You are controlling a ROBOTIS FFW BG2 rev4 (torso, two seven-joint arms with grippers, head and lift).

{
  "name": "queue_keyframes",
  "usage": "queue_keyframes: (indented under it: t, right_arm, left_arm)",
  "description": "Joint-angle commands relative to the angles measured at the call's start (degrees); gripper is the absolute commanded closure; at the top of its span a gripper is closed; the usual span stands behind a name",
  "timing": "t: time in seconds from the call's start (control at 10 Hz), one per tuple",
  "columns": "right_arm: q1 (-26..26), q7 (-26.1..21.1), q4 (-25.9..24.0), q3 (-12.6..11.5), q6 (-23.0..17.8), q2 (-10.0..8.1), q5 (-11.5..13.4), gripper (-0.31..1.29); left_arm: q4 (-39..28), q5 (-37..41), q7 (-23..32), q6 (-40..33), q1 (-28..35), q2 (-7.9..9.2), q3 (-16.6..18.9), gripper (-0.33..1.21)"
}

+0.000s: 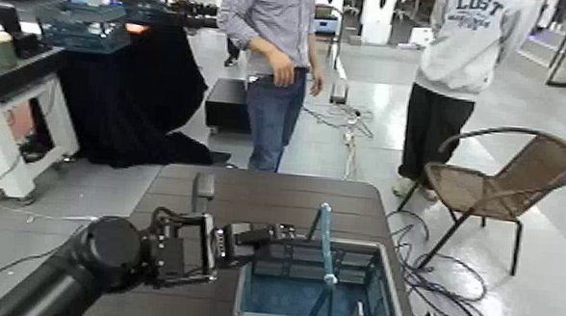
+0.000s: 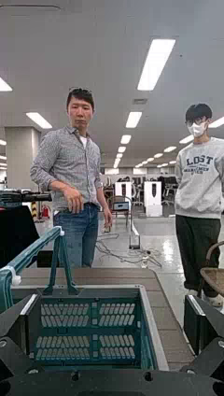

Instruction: Grasp the handle of the crate.

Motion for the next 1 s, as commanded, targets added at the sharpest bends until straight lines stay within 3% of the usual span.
queue_keyframes:
  t: [0.1,1.0]
  right_arm:
    - [-0.1,0.0,0.1,0.1,0.0,0.00,-0.1,0.15]
    - [-0.7,0.1,0.8,1.0,-0.7,-0.18,-0.5,0.15]
  left_arm:
    - [2.4,3.2,1.4,0.8,-2.1,-1.76,-2.4,0.13]
    - [8.4,13.9,4.2,1.7,-6.3,-4.66,-8.2,0.19]
